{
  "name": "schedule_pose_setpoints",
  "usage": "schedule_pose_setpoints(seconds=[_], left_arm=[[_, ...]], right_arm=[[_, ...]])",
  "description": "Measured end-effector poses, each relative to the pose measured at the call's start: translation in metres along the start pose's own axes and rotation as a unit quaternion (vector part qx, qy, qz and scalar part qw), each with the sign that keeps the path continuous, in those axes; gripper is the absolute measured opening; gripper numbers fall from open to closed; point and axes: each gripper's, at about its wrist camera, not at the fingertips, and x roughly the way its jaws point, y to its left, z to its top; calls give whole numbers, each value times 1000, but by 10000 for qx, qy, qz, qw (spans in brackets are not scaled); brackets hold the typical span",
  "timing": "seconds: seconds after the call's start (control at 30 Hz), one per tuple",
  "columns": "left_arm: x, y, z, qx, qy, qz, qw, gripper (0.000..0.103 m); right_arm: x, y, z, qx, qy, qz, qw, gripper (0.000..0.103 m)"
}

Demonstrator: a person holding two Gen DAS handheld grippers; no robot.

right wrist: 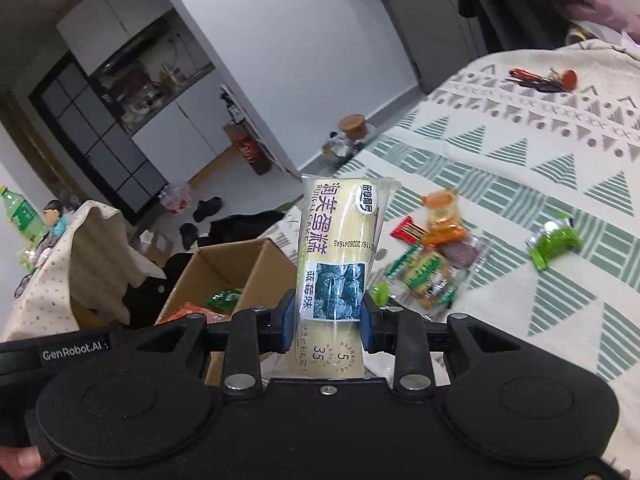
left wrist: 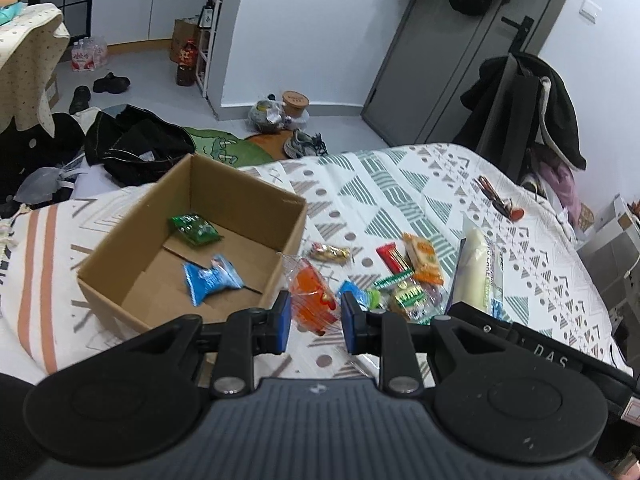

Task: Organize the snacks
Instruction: 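Lift and carry the orange packet and bread bag over the box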

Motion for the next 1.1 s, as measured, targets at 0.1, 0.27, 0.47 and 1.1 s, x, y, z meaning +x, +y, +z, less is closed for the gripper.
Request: schedule_pose_setpoints(seconds=[0.1, 0.27, 0.47, 1.1], left_arm=[[-3, 9, 4, -73, -76, 58, 9999, 25], [-5, 30, 14, -234, -167, 157, 9995, 25], [0, 57, 24, -481, -187, 213, 9984, 25], [52, 99, 42, -697, 204, 28, 9974, 25]], right_arm=[[5, 3, 2, 40, 38, 122, 9999, 30], [11, 17, 7, 7, 72, 453, 9989, 30], [24, 37, 9, -140, 144, 642, 9977, 30], [81, 71, 10, 48, 397, 760, 9963, 30]])
